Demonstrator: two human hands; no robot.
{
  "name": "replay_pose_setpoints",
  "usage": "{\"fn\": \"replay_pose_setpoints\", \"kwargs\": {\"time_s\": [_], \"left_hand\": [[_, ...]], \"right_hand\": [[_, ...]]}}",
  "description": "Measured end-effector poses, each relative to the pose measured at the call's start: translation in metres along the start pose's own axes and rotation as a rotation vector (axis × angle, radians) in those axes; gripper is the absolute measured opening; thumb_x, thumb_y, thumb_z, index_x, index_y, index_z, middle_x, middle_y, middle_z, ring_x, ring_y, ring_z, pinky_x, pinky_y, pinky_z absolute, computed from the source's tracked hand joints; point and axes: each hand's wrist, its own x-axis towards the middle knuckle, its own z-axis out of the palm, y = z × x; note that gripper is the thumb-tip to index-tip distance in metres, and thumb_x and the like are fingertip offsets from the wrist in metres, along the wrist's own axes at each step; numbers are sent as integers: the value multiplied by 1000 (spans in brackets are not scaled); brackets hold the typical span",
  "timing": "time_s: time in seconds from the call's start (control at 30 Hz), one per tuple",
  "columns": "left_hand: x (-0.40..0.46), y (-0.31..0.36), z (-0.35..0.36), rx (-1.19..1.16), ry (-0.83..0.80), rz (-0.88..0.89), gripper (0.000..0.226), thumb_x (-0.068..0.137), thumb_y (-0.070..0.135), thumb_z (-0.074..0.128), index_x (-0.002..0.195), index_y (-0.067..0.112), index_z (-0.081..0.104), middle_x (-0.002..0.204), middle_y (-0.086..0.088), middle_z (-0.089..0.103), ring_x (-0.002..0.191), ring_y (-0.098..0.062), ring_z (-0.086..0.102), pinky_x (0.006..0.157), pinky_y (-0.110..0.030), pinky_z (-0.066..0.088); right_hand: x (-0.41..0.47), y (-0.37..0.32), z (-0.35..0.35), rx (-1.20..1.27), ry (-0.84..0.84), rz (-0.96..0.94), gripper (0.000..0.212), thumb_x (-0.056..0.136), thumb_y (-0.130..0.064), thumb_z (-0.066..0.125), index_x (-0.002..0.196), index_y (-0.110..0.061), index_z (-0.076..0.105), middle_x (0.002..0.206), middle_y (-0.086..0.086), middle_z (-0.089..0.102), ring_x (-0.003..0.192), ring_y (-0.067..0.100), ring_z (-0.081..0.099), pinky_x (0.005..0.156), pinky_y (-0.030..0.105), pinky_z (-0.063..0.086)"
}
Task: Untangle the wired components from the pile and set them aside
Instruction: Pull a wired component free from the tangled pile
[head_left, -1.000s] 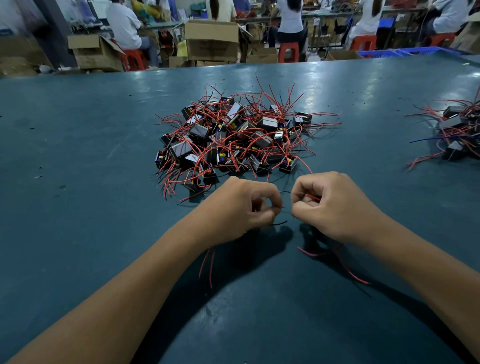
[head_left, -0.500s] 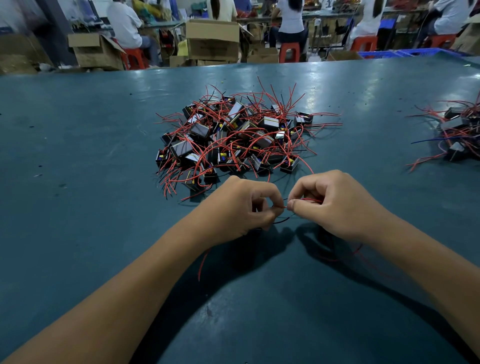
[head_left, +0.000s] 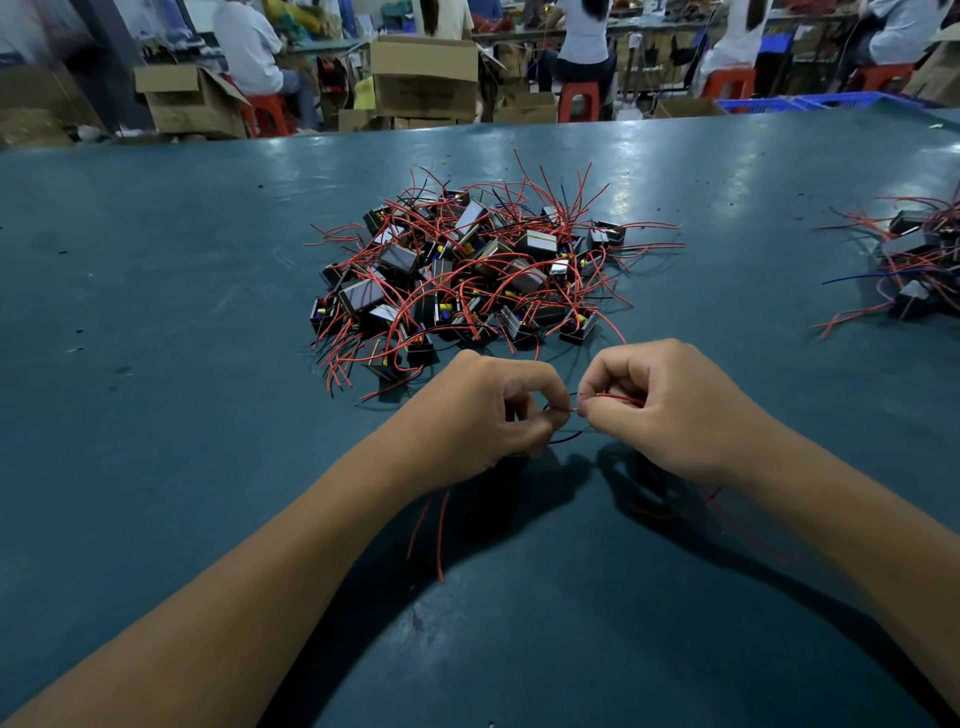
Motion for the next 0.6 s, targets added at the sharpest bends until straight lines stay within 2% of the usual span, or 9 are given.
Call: {"fn": "replay_pose_setpoints", "kwargs": {"time_s": [0.2,0.3,0.43,0.53,0.6], "left_hand": [[0,-5,-1,-53,-37,-22,6,94,19,68,88,19,70,62,2,68,43,-1,48,47,-13,39],[1,-7,-2,-94,-74,-43,6,95,21,67,89,21,69,63,1,68,48,-7,47,48,-22,38],[2,-7,-3,-105,-116,-38,9,97,22,66,94,15,71,63,2,63,55,-8,51,54,-24,41],[2,-6,-5,-86,-139,-32,12,98,22,63,97,13,70,69,-5,62,62,-25,53,58,-33,43],[1,-7,-6,-75,-151,-22,12,99,22,61,97,14,70,68,6,59,63,-19,52,60,-32,44]], "right_hand": [[-2,0,-5,-141,-29,-168,19,85,-13,67,75,-27,59,49,-9,44,45,10,37,47,17,30],[-2,3,-7,-163,-36,-220,13,85,-16,67,79,-25,59,49,-7,42,45,11,36,48,19,30],[-2,3,-9,-267,-61,-284,9,86,-18,67,84,-23,60,48,-4,41,49,17,39,50,24,33],[-2,3,-11,-355,-77,-324,11,85,-13,70,87,-19,61,51,-1,46,51,20,41,53,28,34],[-2,2,-11,-403,-87,-354,12,84,-12,72,89,-17,62,52,-5,46,49,16,39,53,27,33]]}}
